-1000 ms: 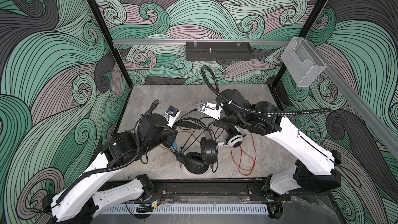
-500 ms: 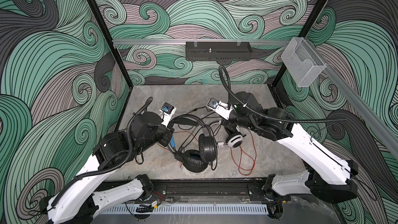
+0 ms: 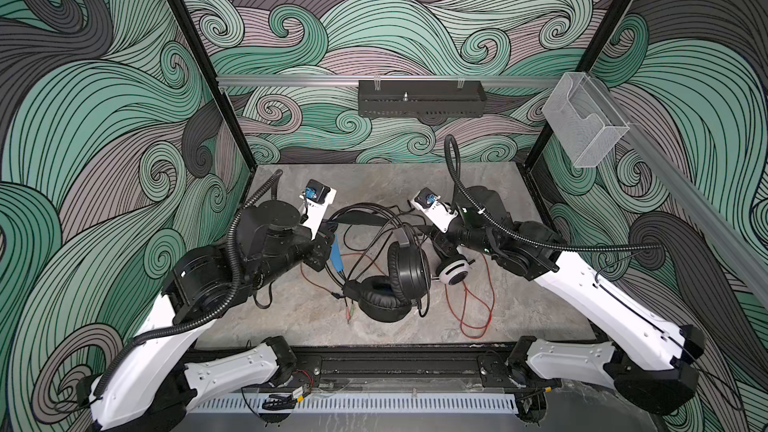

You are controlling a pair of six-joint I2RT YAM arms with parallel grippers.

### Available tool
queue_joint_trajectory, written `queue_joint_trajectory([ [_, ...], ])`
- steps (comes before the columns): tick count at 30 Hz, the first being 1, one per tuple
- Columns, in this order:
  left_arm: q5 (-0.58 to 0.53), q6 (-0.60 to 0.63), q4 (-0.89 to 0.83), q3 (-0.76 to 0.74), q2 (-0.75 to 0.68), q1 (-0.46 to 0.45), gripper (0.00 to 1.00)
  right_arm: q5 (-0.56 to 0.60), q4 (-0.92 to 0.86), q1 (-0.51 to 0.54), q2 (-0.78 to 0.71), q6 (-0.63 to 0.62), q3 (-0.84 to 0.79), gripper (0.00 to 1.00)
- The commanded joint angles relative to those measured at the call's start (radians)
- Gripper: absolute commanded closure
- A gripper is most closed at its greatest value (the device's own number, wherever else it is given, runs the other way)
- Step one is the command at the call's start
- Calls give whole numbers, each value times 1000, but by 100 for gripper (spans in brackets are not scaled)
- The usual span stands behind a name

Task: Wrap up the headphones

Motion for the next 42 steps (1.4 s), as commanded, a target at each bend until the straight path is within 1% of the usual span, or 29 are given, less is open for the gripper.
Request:
queue_joint_trajectory([
  [1, 43, -69, 16, 82, 12, -1, 100, -132, 207, -13, -20, 90, -39, 49],
  [5, 49, -95, 3, 145, 39, -2, 100, -219, 348, -16, -30, 155, -106, 46],
  [11, 67, -142, 58, 207, 75, -1, 100, -308, 593, -43, -37, 308, -250, 46],
  [14, 99, -164, 91, 225, 93, -2, 100, -327, 635, -52, -19, 343, -265, 47],
  [19, 146, -205, 155, 247, 115, -2, 100, -357, 666, -63, 16, 359, -270, 47],
  [22, 164, -230, 200, 257, 121, -1, 100, -378, 701, -64, 38, 380, -285, 53],
  [24, 166, -239, 220, 275, 128, -2, 100, -397, 733, -66, 50, 400, -305, 61],
  [30, 166, -250, 243, 316, 148, -1, 100, -433, 753, -66, 74, 407, -327, 75],
  [34, 164, -253, 241, 323, 153, -1, 100, -430, 752, -66, 73, 405, -328, 82],
  [38, 165, -258, 251, 319, 152, -1, 100, -398, 711, -66, 65, 383, -324, 91],
  [42, 181, -256, 260, 315, 154, -1, 100, -365, 665, -69, 64, 370, -321, 92],
])
